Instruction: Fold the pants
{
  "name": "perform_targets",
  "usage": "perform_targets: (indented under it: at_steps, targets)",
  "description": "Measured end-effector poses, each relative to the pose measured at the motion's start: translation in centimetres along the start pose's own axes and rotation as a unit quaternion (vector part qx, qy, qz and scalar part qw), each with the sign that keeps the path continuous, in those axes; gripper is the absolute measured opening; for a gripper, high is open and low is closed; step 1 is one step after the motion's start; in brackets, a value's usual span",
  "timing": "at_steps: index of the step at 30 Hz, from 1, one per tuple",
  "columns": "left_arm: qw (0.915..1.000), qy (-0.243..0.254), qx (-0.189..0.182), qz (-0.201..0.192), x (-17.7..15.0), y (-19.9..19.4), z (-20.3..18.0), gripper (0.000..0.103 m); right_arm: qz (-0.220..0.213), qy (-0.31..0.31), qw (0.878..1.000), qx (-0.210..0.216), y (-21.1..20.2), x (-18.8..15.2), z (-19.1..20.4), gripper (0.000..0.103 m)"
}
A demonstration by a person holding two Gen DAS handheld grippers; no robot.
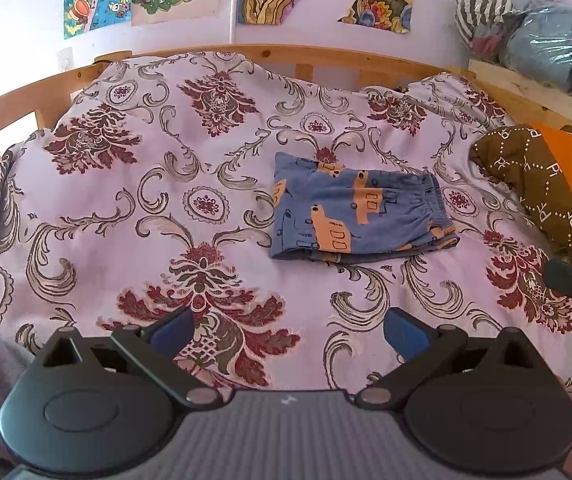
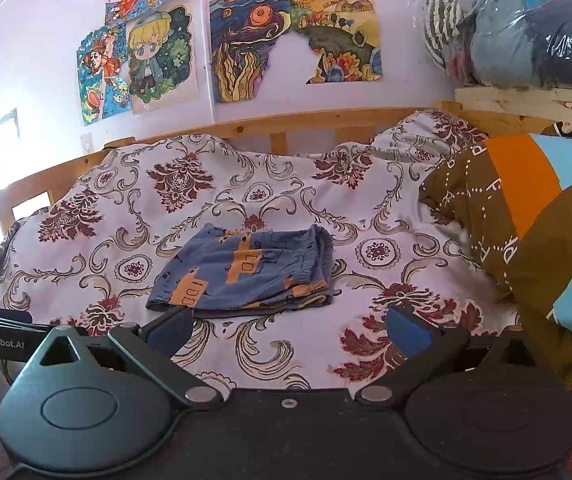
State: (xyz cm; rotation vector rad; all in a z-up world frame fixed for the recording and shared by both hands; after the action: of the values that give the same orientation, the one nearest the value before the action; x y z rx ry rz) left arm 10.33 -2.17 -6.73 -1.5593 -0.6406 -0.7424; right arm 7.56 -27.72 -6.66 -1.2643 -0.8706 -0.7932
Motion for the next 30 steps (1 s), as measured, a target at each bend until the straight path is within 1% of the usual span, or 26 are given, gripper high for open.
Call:
perform_targets:
  at_steps: [8,30]
  targets:
    - [1.0,0.001,-0.001,0.007,-0.18,0.17,-0.07,0.103,0.001,-0.018,1.0,-0.004,0.17,-0.47,0.39,0.102]
    - [1.0,0.001,0.0,0.006,-0.22,0.11,-0.17,0.103,0.0,-0.01,1.0,-0.007,0.14,-0.45,0.03,0.102]
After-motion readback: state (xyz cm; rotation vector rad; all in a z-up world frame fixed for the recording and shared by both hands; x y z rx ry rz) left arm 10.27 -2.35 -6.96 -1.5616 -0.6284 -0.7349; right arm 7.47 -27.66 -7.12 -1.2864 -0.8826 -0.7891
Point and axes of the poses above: each gripper's, at about its wrist camera, not at the fingertips, and y roughly the way its jaws point, z to its left, x to its top, the point moved 7 cm from there along y, roughly the way its jaws point, and after that the axes turned 4 degrees about -y, right-handed, at the moved point
